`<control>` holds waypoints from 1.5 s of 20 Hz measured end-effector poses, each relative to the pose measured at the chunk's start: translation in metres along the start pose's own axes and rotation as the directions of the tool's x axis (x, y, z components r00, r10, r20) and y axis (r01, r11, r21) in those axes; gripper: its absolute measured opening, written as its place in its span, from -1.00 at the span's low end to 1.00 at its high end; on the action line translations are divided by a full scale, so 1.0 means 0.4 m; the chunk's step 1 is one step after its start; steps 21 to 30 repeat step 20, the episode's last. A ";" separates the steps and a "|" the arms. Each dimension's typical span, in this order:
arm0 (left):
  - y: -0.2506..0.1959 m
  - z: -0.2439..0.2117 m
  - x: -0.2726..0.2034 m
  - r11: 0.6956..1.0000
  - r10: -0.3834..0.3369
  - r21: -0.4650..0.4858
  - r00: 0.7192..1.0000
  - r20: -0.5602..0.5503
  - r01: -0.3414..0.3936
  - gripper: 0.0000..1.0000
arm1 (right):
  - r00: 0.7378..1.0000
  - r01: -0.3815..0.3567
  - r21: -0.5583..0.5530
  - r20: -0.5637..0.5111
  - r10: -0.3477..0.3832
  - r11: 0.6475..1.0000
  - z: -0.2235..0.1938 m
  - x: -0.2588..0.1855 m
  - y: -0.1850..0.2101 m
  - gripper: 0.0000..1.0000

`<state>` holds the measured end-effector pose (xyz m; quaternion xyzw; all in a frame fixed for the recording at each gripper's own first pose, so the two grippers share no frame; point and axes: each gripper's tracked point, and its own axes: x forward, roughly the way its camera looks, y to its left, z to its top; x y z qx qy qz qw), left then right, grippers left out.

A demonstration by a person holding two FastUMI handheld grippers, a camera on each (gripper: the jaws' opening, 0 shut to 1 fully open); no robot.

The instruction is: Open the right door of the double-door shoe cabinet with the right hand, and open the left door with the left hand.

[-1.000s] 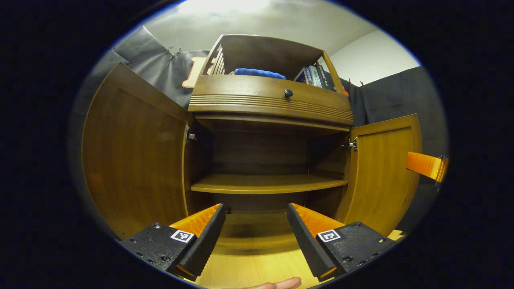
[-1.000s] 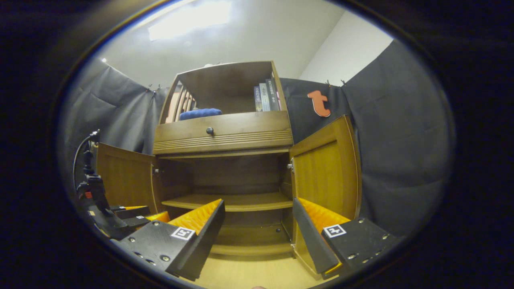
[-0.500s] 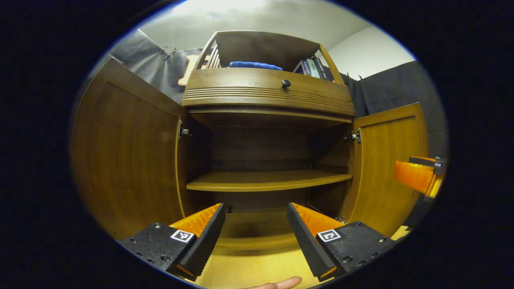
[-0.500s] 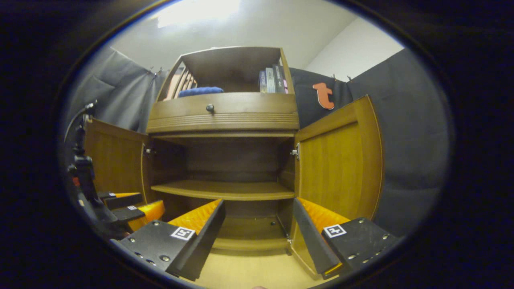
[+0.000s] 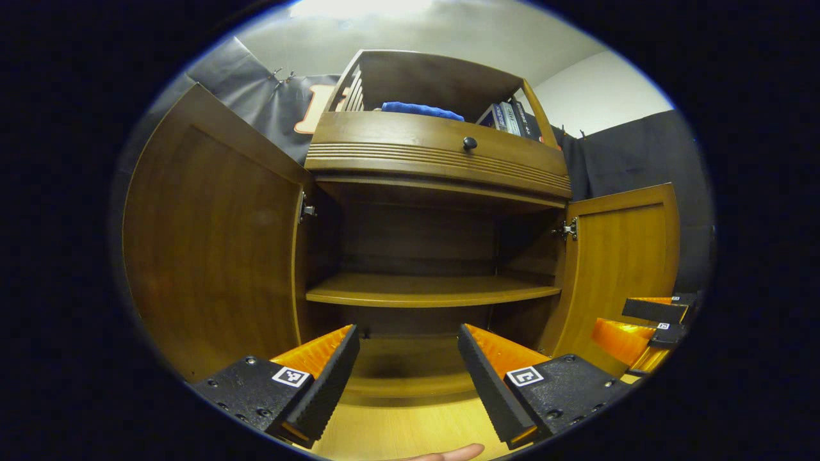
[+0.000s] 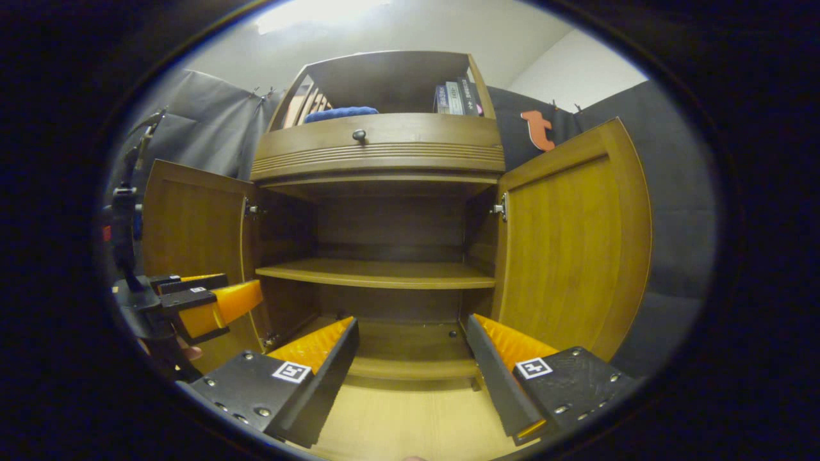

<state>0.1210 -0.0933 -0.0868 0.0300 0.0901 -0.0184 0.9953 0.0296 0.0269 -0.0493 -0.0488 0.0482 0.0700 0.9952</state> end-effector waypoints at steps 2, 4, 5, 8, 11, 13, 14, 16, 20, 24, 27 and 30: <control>-0.006 -0.007 -0.001 1.000 -0.012 0.010 1.000 -0.011 0.012 0.86 | 1.000 0.002 -0.007 0.008 -0.002 1.000 0.007 -0.012 0.001 1.00; -0.014 -0.005 -0.006 1.000 -0.018 0.015 1.000 -0.008 0.018 0.86 | 1.000 0.003 -0.012 0.022 -0.003 1.000 0.018 -0.024 0.003 0.94; -0.011 0.000 -0.010 1.000 -0.015 0.019 1.000 -0.002 0.015 0.86 | 1.000 0.000 -0.013 0.028 0.000 1.000 0.023 -0.031 0.007 0.94; -0.013 0.009 -0.022 1.000 -0.013 0.023 1.000 0.015 0.012 0.86 | 0.999 0.000 -0.012 0.042 0.001 1.000 0.036 -0.048 0.006 1.00; -0.018 0.009 -0.026 1.000 -0.019 0.020 1.000 0.016 0.019 0.86 | 0.998 -0.003 -0.006 0.059 0.003 1.000 0.053 -0.061 0.008 1.00; -0.016 0.006 -0.026 1.000 -0.017 0.019 1.000 0.011 0.016 0.86 | 0.998 -0.001 -0.001 0.066 0.001 1.000 0.056 -0.068 0.005 1.00; -0.014 0.006 -0.027 1.000 -0.014 0.018 1.000 0.009 0.014 0.86 | 0.998 -0.001 0.003 0.070 0.001 1.000 0.058 -0.071 0.003 1.00; -0.011 0.006 -0.023 1.000 -0.007 0.015 1.000 0.008 0.007 0.92 | 0.997 0.007 0.012 0.077 -0.008 1.000 0.061 -0.072 -0.006 1.00; -0.044 -0.004 -0.032 0.999 -0.049 -0.007 0.999 -0.008 0.049 0.86 | 0.997 0.003 0.035 0.083 -0.006 0.999 0.060 -0.075 -0.016 1.00; -0.044 -0.004 -0.032 0.999 -0.049 -0.007 0.999 -0.008 0.049 0.86 | 0.997 0.003 0.035 0.083 -0.006 0.999 0.060 -0.075 -0.016 1.00; -0.044 -0.004 -0.032 0.999 -0.049 -0.007 0.999 -0.008 0.049 0.86 | 0.997 0.003 0.035 0.083 -0.006 0.999 0.060 -0.075 -0.016 1.00; -0.044 -0.004 -0.032 0.999 -0.049 -0.007 0.999 -0.008 0.049 0.86 | 0.997 0.003 0.035 0.083 -0.006 0.999 0.060 -0.075 -0.016 1.00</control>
